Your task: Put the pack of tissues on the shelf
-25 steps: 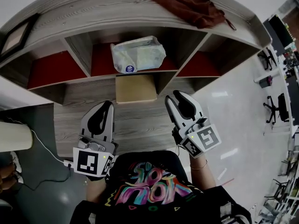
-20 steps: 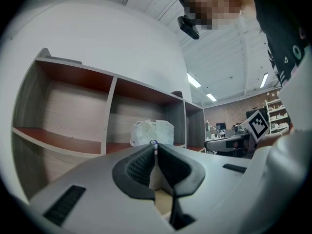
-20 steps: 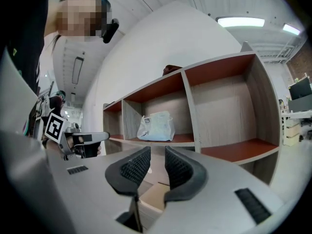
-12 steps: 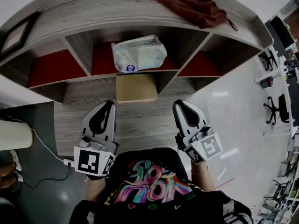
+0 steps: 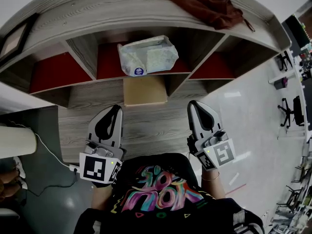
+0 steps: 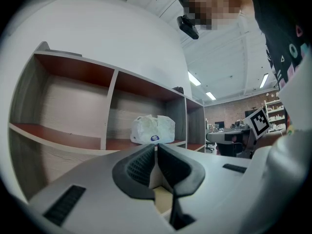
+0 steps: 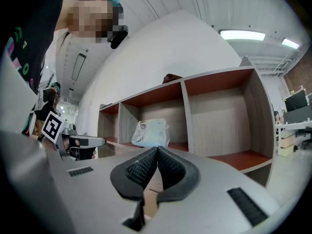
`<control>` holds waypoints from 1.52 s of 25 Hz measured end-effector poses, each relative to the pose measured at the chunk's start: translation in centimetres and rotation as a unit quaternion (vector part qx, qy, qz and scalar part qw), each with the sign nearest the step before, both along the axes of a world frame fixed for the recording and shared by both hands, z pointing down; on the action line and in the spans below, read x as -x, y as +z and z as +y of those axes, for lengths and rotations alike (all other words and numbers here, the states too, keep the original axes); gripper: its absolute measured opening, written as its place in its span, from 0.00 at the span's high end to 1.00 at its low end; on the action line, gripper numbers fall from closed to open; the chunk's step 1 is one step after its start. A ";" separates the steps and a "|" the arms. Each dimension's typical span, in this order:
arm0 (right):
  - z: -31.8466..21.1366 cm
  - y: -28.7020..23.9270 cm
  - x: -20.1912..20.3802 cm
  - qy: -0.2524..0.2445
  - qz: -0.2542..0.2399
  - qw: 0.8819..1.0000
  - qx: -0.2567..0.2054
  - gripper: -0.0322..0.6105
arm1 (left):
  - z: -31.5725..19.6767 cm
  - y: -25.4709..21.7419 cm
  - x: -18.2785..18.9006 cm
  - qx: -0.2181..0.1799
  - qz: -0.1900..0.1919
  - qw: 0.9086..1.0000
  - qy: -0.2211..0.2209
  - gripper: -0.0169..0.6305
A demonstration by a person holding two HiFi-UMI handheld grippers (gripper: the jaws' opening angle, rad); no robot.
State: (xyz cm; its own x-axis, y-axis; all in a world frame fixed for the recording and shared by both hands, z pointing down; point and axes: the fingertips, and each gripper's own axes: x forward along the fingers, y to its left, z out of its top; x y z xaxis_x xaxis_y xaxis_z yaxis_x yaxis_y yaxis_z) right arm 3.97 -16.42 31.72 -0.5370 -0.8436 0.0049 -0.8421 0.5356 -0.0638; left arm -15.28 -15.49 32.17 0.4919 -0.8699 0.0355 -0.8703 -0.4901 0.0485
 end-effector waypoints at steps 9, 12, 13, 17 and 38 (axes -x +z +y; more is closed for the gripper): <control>-0.8 0.2 -0.5 0.008 -0.002 1.000 0.004 0.92 | -0.4 0.3 0.4 0.003 0.001 1.000 -0.008 0.92; -0.8 0.5 -0.4 0.007 0.002 1.000 0.006 0.92 | -0.4 0.4 0.5 0.006 0.000 1.000 -0.010 0.92; -0.8 0.5 -0.3 0.007 0.002 1.000 0.006 0.92 | -0.4 0.5 0.6 0.006 0.000 1.000 -0.010 0.92; -0.9 0.0 0.0 0.000 -0.018 1.000 0.002 0.92 | -0.5 0.4 0.6 0.005 0.001 1.000 -0.009 0.92; -0.5 0.6 0.0 -0.001 -0.010 1.000 0.013 0.93 | -0.1 0.6 0.7 0.008 0.001 1.000 -0.007 0.92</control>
